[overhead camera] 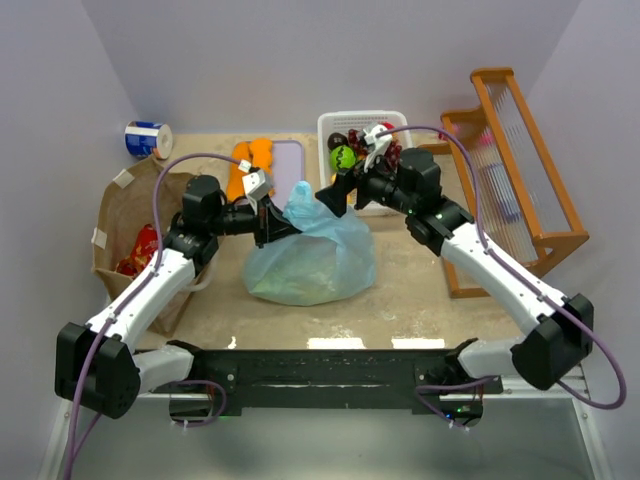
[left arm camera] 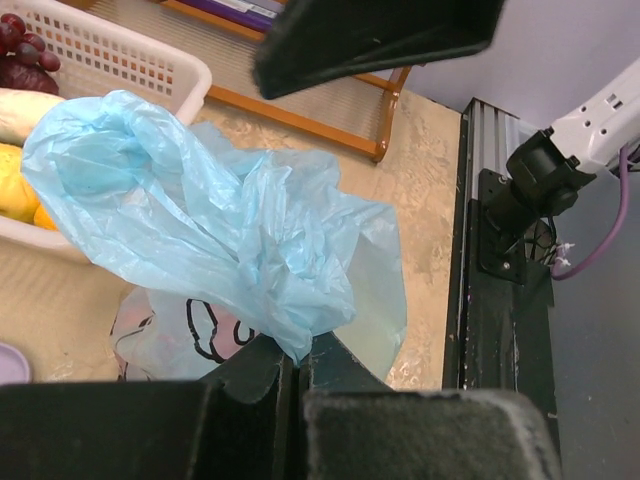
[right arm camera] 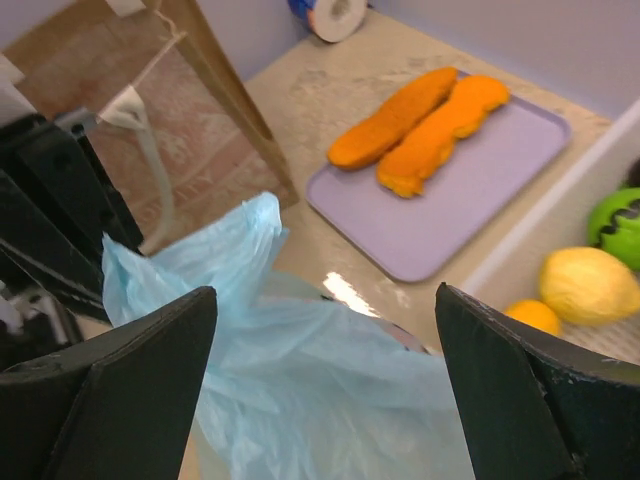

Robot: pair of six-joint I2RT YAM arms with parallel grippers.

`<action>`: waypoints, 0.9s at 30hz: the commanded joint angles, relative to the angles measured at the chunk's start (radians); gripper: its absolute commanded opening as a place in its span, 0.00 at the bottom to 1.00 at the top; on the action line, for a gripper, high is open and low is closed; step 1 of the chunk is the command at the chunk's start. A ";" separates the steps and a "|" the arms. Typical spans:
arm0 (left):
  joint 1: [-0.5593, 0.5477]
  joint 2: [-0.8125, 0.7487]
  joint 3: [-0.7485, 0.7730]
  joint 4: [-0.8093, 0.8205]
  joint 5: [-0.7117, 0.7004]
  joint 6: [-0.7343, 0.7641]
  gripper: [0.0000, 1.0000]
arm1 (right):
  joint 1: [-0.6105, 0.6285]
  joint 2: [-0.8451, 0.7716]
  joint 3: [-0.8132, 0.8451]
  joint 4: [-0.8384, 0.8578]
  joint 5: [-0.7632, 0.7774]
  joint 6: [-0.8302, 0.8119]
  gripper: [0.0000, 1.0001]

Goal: Place the mixed food into the grocery bags and tie them

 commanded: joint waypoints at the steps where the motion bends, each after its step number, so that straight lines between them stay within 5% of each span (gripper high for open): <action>1: -0.010 -0.017 0.004 0.005 0.032 0.053 0.00 | -0.029 0.069 0.010 0.259 -0.218 0.243 0.94; 7: -0.013 -0.014 0.004 0.002 0.018 0.064 0.00 | -0.029 0.165 -0.026 0.472 -0.334 0.405 0.91; 9: -0.015 -0.012 0.001 0.002 0.009 0.065 0.00 | -0.027 0.191 -0.039 0.541 -0.368 0.458 0.83; 10: -0.015 -0.010 0.001 0.002 0.008 0.064 0.00 | -0.029 0.198 -0.044 0.563 -0.400 0.474 0.77; 13: -0.016 -0.010 0.001 0.002 -0.014 0.059 0.00 | -0.027 0.204 -0.050 0.564 -0.408 0.485 0.40; 14: -0.016 -0.012 0.001 -0.002 -0.035 0.056 0.00 | -0.029 0.198 -0.055 0.552 -0.394 0.465 0.19; 16: -0.016 -0.015 0.005 -0.005 -0.060 0.048 0.02 | -0.029 0.172 -0.069 0.508 -0.354 0.442 0.00; 17: -0.016 -0.017 0.009 -0.005 -0.083 0.045 0.17 | -0.029 0.164 -0.069 0.492 -0.318 0.422 0.00; 22: -0.016 -0.012 0.038 0.034 -0.098 -0.022 0.57 | -0.026 0.150 -0.059 0.410 -0.271 0.385 0.00; 27: -0.016 -0.027 0.096 0.042 -0.106 -0.054 0.80 | -0.021 0.138 -0.050 0.348 -0.219 0.340 0.00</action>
